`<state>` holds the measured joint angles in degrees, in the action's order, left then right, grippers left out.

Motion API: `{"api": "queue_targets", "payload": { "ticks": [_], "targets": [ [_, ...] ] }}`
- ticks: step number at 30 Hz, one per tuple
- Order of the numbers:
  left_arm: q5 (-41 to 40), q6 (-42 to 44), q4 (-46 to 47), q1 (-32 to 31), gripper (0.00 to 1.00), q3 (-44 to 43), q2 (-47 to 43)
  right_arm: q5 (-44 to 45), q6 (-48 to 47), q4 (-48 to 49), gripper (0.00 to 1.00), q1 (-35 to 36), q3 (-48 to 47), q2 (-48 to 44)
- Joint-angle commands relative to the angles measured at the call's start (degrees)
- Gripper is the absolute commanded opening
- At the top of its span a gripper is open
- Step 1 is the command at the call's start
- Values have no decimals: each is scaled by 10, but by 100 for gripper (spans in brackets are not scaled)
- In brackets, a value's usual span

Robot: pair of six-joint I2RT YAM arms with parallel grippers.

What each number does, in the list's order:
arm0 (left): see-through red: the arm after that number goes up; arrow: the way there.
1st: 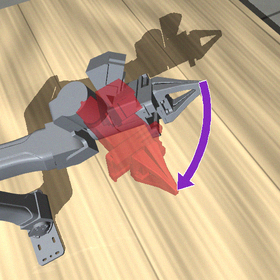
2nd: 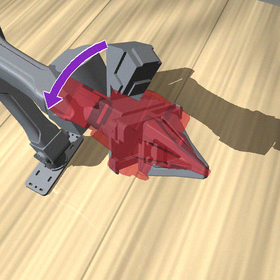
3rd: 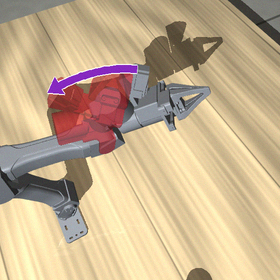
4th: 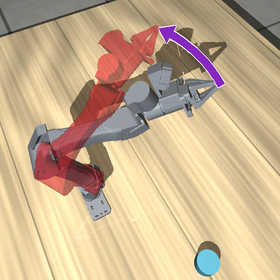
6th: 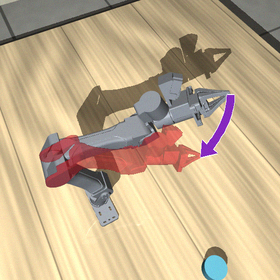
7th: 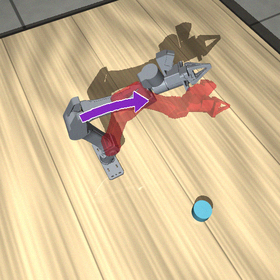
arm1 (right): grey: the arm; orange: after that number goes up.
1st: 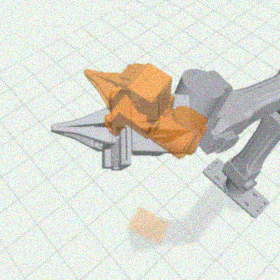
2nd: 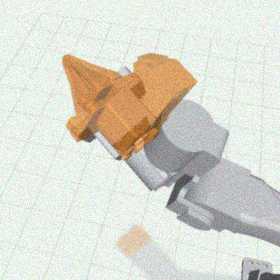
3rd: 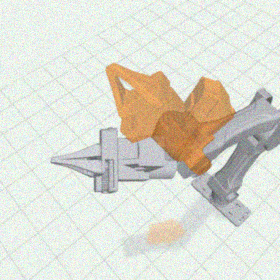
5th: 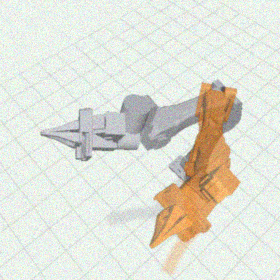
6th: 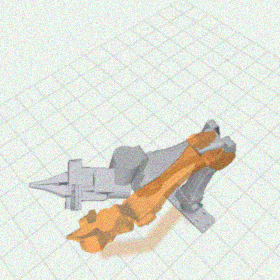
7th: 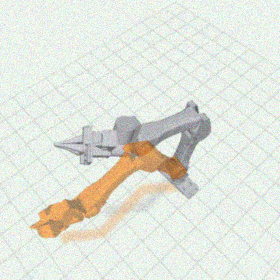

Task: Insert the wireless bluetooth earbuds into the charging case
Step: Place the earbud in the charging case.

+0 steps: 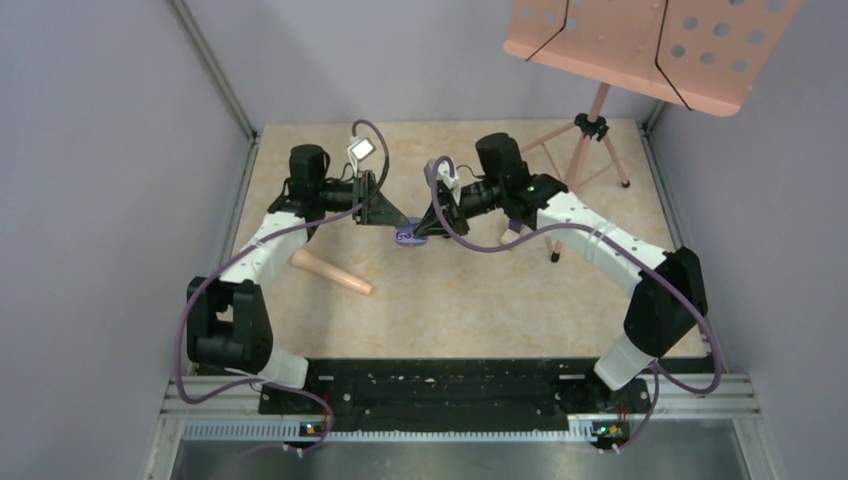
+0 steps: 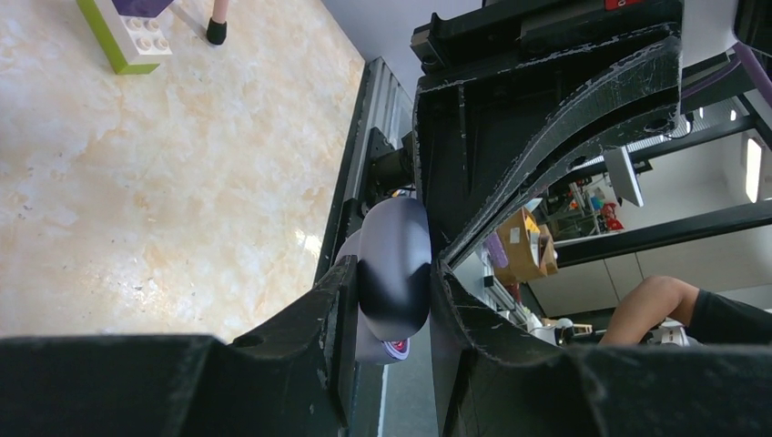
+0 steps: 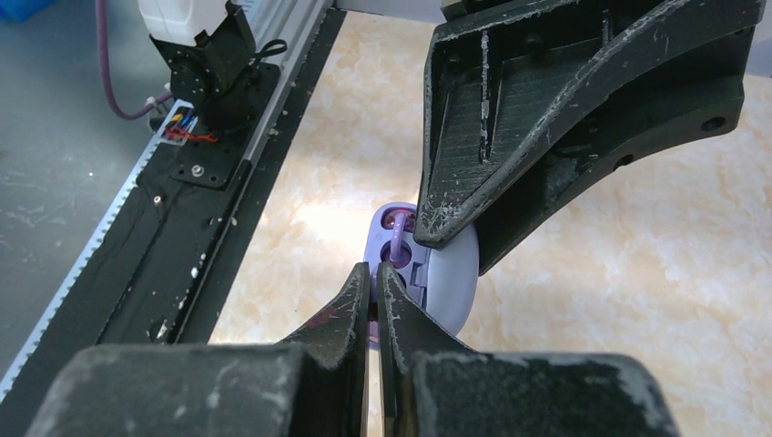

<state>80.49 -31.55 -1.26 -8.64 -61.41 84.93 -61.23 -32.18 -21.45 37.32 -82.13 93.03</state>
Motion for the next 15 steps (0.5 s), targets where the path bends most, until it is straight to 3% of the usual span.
{"api": "queue_targets", "payload": {
  "ticks": [1, 9, 15],
  "targets": [
    [70, -25, 35, -6, 0, -35, -14, 7, 43, 78, 0, -8, 44, -13],
    [76, -30, 35, -6, 0, -38, -18, 5, 95, 158, 0, -10, 86, -25],
    [93, -36, 32, -6, 0, -45, -13, 21, 153, 276, 0, -10, 148, -53]
  ]
}}
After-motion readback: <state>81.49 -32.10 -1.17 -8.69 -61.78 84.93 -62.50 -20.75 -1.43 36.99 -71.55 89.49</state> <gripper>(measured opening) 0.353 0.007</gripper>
